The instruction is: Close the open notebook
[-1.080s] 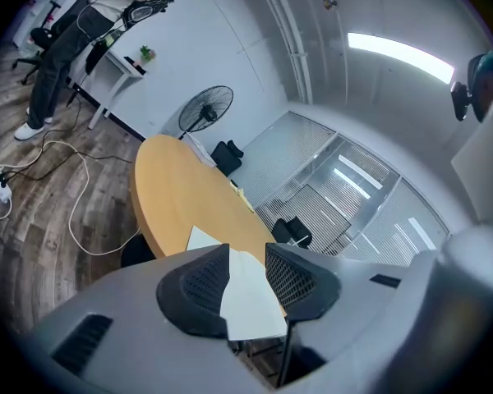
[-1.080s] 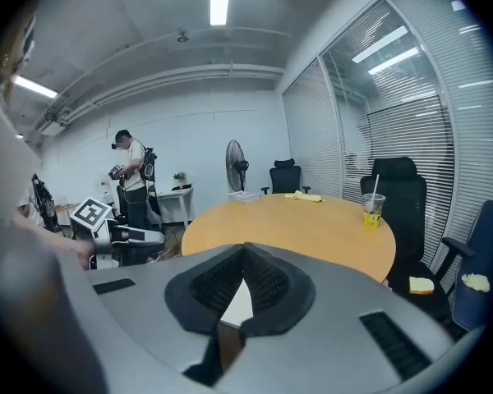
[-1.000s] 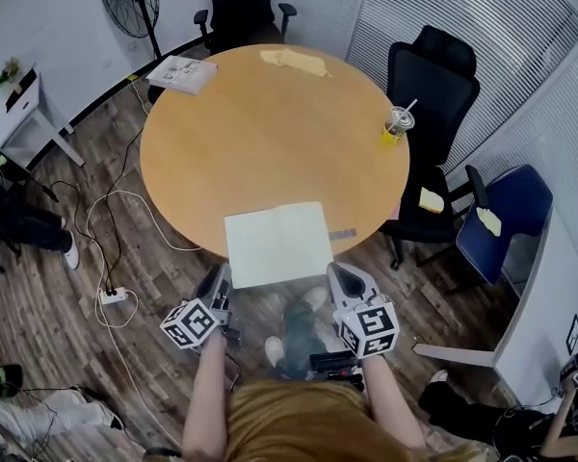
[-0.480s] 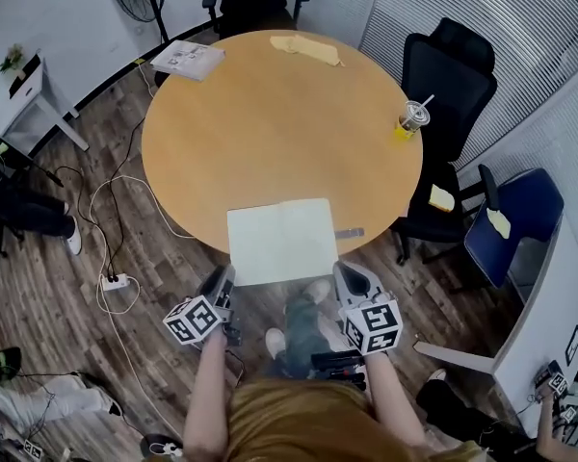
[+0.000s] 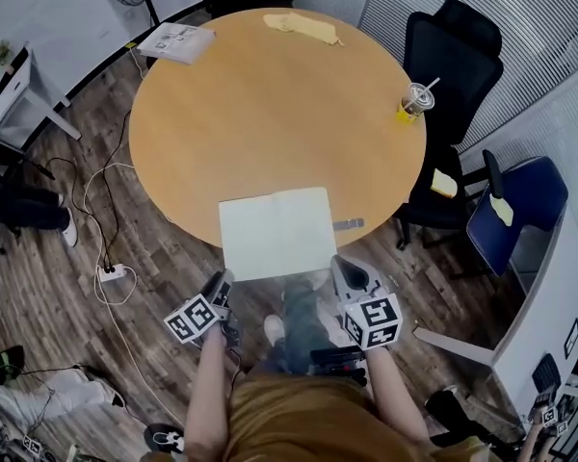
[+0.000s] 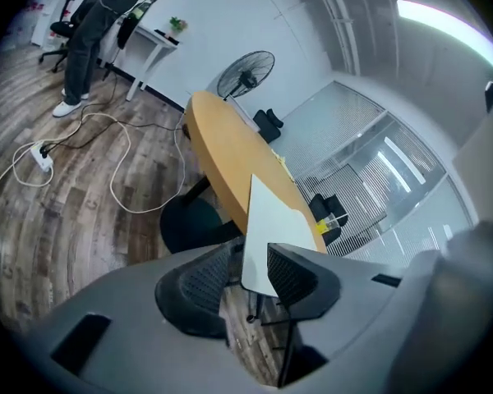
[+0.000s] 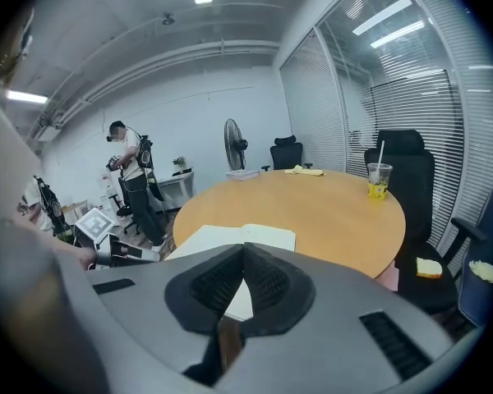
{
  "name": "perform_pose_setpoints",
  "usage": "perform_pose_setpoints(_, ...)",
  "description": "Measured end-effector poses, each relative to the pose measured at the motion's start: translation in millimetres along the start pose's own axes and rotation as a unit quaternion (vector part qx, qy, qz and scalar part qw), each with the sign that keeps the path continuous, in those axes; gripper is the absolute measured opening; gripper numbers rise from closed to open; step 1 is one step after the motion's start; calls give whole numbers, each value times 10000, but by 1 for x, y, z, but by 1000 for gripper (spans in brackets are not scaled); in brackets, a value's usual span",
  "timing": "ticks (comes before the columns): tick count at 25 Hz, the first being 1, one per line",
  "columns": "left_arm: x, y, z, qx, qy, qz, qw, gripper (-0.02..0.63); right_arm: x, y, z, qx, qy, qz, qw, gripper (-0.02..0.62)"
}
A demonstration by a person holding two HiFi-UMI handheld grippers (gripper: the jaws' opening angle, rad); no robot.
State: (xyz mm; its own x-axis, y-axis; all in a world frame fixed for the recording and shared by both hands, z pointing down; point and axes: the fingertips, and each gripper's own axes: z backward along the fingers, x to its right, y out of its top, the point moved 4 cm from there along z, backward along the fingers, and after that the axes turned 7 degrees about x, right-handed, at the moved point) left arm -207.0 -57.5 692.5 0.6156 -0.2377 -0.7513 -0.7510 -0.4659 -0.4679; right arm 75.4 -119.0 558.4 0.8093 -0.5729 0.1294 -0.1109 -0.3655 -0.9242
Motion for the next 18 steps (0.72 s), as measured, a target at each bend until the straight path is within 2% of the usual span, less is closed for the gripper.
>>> perform_pose_setpoints(4,-9,-9,-2,-31,62,278,9996,172,3,-7,-2,-104,48,-17,9999,11)
perform_pose_setpoints(10,-9,-18,-8,-126,-113,492,9986,166,1,-15,-8,-204,146,-34,9997,11)
perform_pose_setpoints(18,-11,-21,-8,17,-330,964,9948,160,4,-18,-6,-260,154,-33,9995,11)
